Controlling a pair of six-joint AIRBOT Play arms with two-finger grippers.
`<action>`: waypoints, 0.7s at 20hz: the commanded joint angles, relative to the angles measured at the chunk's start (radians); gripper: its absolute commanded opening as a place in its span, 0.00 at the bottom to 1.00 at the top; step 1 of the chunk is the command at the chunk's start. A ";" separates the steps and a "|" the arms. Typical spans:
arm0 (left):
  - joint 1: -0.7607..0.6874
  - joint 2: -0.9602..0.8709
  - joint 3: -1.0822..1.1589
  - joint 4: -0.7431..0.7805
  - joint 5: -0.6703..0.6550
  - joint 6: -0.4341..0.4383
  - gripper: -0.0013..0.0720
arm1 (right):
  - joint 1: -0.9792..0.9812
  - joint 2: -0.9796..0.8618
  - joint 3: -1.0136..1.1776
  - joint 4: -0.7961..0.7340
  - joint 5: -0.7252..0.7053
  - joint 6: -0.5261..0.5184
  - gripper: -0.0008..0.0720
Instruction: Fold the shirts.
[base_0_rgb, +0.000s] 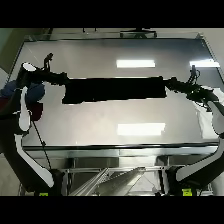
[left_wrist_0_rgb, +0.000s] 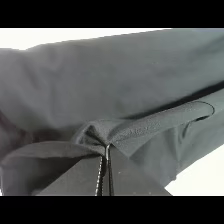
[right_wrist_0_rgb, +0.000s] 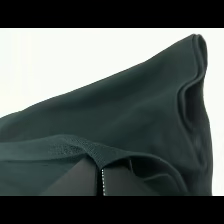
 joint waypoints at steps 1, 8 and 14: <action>-0.001 -0.090 0.105 -0.001 -0.046 0.000 0.07 | 0.021 -0.048 0.020 0.045 -0.068 -0.074 0.12; 0.068 0.022 0.130 -0.001 0.036 -0.015 0.42 | -0.057 -0.040 0.208 -0.433 -0.002 0.264 0.72; 0.084 0.130 0.106 -0.004 -0.012 -0.015 0.42 | -0.029 -0.218 0.505 -0.589 0.242 0.441 0.76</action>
